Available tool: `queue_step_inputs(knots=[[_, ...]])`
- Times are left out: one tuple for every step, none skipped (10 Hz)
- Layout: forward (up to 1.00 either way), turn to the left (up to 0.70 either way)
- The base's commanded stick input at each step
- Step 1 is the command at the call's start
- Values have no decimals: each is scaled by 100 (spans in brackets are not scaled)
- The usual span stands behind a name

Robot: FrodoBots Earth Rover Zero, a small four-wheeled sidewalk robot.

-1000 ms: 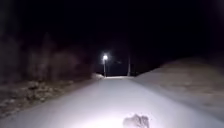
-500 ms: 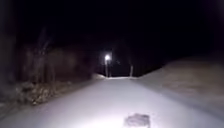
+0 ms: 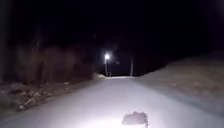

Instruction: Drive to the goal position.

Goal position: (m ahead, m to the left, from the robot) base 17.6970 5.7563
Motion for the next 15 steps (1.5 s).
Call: queue_step_inputs(knots=[[70, 0], [70, 0], [70, 0], [70, 0], [70, 0], [70, 0], [70, 0], [70, 0], [70, 0], [70, 0], [70, 2], [70, 10], [70, 14], [70, 13], [70, 0]])
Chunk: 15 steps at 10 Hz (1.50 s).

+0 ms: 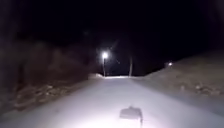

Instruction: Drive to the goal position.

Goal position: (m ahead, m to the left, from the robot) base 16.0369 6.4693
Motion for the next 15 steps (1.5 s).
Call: queue_step_inputs(knots=[[70, 0], [70, 0], [70, 0], [70, 0], [70, 0], [70, 0], [70, 0], [70, 0], [70, 0], [70, 0], [70, 0], [70, 0], [70, 0], [70, 1], [70, 10]])
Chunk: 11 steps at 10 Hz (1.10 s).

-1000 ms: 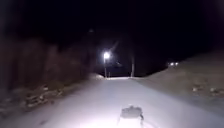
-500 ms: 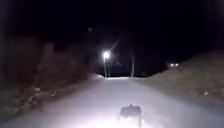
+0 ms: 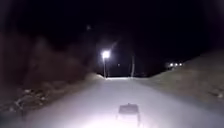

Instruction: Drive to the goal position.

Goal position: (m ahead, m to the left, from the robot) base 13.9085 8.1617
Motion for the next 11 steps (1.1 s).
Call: queue_step_inputs(knots=[[70, 14], [70, 14], [70, 9], [70, 0], [70, 0], [70, 0], [70, 0], [70, 0], [70, 0], [70, 0], [70, 0]])
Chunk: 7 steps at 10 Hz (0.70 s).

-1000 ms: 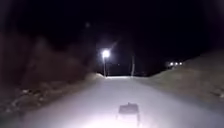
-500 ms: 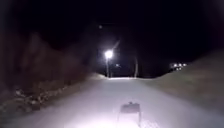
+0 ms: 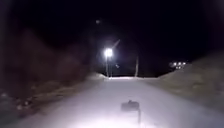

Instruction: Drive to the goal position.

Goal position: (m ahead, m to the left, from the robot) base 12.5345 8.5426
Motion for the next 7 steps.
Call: queue_step_inputs(knots=[[70, 0], [70, 0], [70, 0], [70, 0], [70, 0], [70, 0], [70, 0]])
